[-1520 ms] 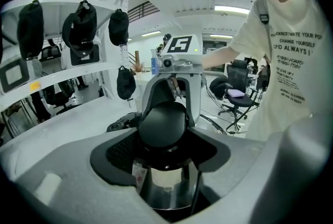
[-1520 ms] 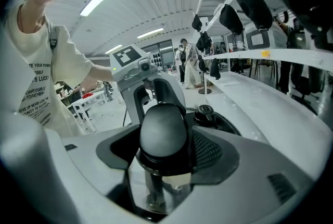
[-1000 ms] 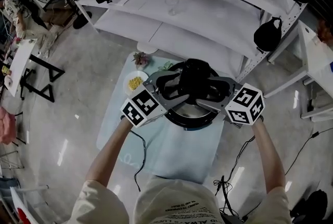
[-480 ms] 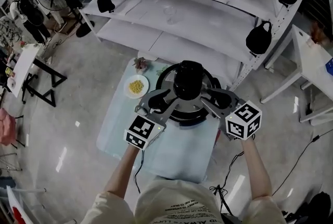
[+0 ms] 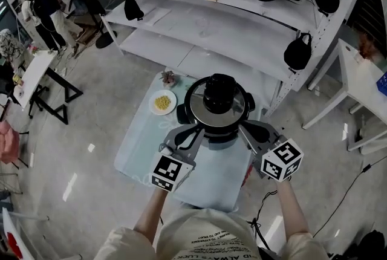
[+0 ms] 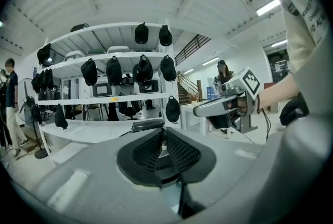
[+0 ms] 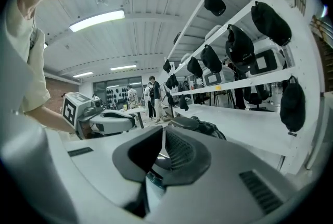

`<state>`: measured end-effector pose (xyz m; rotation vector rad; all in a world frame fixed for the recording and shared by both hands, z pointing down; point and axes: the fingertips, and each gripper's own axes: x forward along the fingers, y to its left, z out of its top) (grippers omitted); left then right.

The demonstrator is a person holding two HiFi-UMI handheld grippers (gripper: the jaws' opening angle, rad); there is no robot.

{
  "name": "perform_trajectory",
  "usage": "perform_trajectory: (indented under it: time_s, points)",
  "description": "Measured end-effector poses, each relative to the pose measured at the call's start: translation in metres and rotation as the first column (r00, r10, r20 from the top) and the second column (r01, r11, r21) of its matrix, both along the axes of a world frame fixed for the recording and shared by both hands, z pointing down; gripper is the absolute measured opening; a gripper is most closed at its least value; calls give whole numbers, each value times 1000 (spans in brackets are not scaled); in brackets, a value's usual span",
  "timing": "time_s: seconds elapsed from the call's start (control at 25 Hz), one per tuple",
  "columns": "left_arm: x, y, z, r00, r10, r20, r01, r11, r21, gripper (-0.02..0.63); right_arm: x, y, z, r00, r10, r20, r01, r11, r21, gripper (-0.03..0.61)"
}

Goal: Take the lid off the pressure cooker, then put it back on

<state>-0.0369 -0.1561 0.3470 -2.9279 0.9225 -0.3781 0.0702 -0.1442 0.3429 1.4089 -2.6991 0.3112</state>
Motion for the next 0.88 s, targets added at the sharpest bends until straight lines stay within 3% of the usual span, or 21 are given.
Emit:
perform_trajectory:
  time_s: [0.28, 0.6, 0.88]
  points:
    - [-10, 25, -10, 998, -31, -50, 32, 999, 20, 31, -4, 30, -14, 999, 39, 26, -42, 995, 88, 6]
    - [-21, 40, -25, 993, -69, -91, 73, 996, 41, 28, 10, 54, -36, 978, 121, 167, -145, 980, 137, 5]
    - [-38, 47, -33, 989, -106, -107, 113, 992, 53, 28, 19, 73, -45, 968, 172, 181, -201, 966, 163, 5]
